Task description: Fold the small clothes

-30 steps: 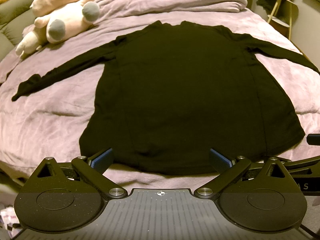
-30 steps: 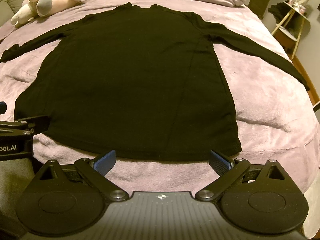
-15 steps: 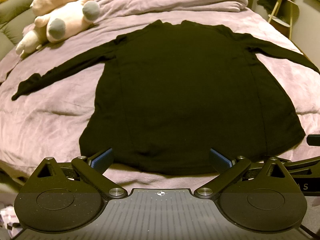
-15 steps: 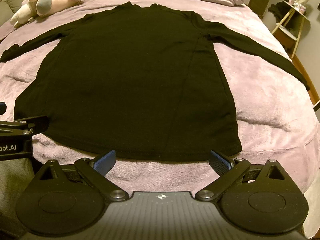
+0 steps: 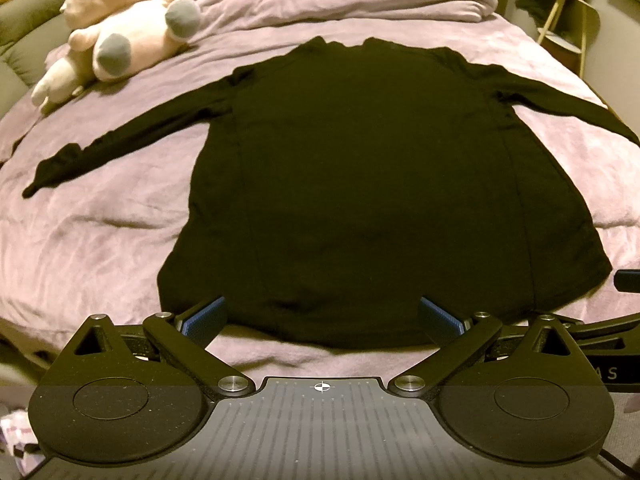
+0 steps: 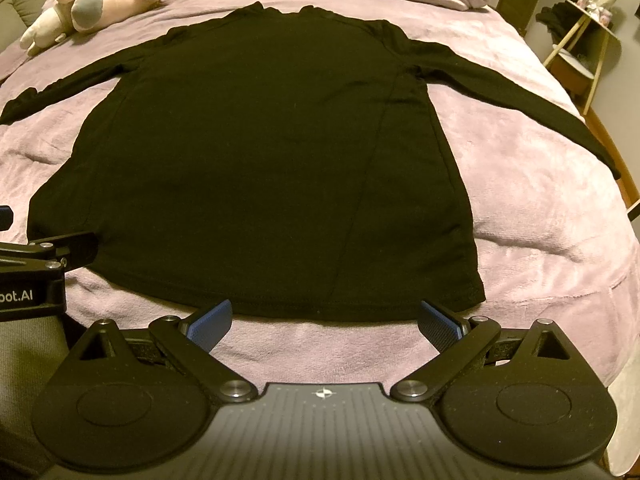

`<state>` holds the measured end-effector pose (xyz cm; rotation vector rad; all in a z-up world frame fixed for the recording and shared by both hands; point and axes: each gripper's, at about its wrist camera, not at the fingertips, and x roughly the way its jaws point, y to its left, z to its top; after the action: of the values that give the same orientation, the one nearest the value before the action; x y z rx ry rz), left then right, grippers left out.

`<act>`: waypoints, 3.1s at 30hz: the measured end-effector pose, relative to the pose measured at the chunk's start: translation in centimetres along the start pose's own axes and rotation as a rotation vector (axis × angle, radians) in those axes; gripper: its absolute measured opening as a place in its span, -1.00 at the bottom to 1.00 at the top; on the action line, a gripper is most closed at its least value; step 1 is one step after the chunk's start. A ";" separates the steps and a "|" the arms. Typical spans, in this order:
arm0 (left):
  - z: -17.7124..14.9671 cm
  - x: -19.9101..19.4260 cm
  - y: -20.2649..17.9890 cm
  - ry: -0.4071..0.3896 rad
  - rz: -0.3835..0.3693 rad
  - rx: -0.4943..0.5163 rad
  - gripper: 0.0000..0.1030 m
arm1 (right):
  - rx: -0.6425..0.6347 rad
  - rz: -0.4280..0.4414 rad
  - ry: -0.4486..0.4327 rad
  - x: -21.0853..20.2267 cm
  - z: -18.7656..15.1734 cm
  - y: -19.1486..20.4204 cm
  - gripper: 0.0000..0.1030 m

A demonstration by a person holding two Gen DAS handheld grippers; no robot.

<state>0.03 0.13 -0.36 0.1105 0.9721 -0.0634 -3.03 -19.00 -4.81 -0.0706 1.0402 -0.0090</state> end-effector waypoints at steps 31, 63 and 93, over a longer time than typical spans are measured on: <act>0.1 0.5 0.4 0.020 0.000 -0.009 1.00 | 0.011 0.002 0.004 0.3 -0.1 -0.1 0.92; 2.5 4.8 0.1 0.059 0.028 -0.010 1.00 | 0.239 0.126 -0.237 3.3 1.2 -8.2 0.92; 5.5 14.1 3.0 0.091 0.023 -0.270 1.00 | 1.323 0.128 -0.509 19.0 8.0 -47.1 -0.39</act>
<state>12.81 2.36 -8.72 -0.1249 1.0609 0.0945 14.68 -66.35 -14.22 1.1376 0.3727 -0.5288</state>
